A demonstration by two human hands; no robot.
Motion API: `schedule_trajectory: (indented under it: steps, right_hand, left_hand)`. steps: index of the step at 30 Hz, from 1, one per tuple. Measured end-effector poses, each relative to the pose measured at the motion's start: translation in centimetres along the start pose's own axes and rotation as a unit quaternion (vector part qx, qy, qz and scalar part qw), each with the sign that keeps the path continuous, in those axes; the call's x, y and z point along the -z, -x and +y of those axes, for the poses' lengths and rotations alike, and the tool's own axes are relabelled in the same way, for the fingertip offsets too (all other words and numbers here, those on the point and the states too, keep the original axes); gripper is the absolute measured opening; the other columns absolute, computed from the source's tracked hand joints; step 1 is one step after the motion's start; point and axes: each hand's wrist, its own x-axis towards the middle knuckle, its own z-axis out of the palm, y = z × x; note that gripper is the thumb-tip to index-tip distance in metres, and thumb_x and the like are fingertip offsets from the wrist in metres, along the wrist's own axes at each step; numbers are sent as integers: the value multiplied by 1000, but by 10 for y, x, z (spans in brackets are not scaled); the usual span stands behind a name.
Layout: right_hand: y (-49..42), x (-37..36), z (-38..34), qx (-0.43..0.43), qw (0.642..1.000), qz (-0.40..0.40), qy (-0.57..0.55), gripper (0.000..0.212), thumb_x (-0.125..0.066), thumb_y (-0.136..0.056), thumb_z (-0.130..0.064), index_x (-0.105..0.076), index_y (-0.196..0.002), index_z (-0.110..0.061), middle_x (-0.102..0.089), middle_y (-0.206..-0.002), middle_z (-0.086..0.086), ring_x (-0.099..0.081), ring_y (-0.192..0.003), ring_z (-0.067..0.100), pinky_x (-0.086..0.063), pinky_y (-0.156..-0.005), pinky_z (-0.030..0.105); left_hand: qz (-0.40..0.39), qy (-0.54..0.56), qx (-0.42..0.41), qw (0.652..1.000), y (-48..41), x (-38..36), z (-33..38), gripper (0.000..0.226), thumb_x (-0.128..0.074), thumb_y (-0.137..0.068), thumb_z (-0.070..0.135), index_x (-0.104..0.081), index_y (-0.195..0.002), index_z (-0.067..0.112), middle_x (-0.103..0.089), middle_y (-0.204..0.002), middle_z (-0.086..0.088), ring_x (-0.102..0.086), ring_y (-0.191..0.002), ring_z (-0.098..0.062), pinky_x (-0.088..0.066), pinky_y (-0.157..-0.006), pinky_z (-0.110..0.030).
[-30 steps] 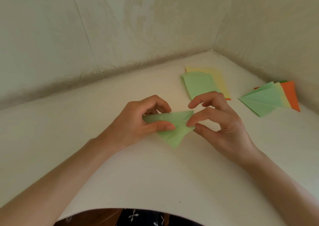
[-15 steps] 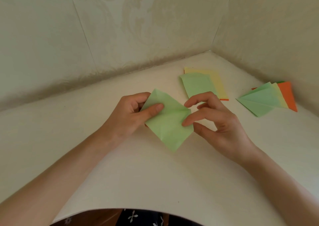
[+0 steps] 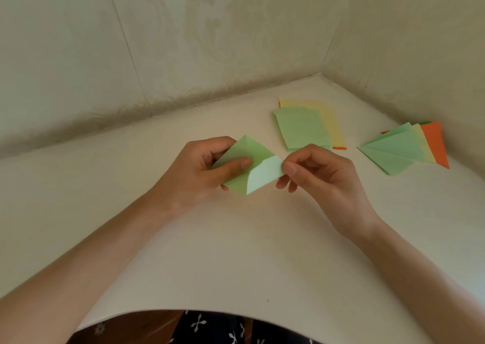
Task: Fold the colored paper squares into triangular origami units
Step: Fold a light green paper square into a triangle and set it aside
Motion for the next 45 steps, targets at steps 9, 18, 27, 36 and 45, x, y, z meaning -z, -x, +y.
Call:
schedule_trajectory:
  steps: [9,18,27,36,45]
  right_hand:
    - [-2,-4,3,-81,994,32,-59,12,-57,-86,8,-53,-84,-4,-62,-67,-2,-62,-61,16,-49,-53,26]
    - [-3,-9,5,-100,992,58,-50,19,-55,-84,14,-57,-82,-5,-61,-65,-1,-58,-56,12,-49,-53,22]
    - [-2,-8,3,-88,969,220,-73,16,-59,-86,8,-52,-82,-6,-60,-68,0,-64,-60,13,-54,-61,23]
    - [-5,-15,1,-193,966,127,-117,9,-52,-93,-5,-57,-86,-2,-63,-69,11,-58,-55,17,-44,-45,24]
    - [-4,-14,2,-210,959,79,-173,24,-42,-96,-1,-59,-80,5,-63,-64,13,-57,-50,17,-44,-44,23]
  left_hand:
    - [2,-39,13,999,2,-2,-1,10,-60,-84,24,-69,-86,24,-67,-75,5,-58,-70,-8,-42,-64,-22]
    - [20,-77,7,997,4,-6,1,7,-62,-86,24,-69,-89,22,-70,-81,-3,-62,-74,-27,-44,-68,-32]
    - [9,227,151,962,6,-23,6,82,-91,-48,40,-54,-117,14,-73,-98,-6,-70,-89,-18,-53,-69,-20]
    - [53,169,130,976,10,-35,8,14,-58,-85,9,-66,-97,9,-73,-78,-8,-69,-70,-14,-53,-61,-19]
    - [57,162,153,973,9,-32,12,17,-52,-92,10,-69,-93,8,-73,-76,-8,-70,-67,-14,-52,-55,-17]
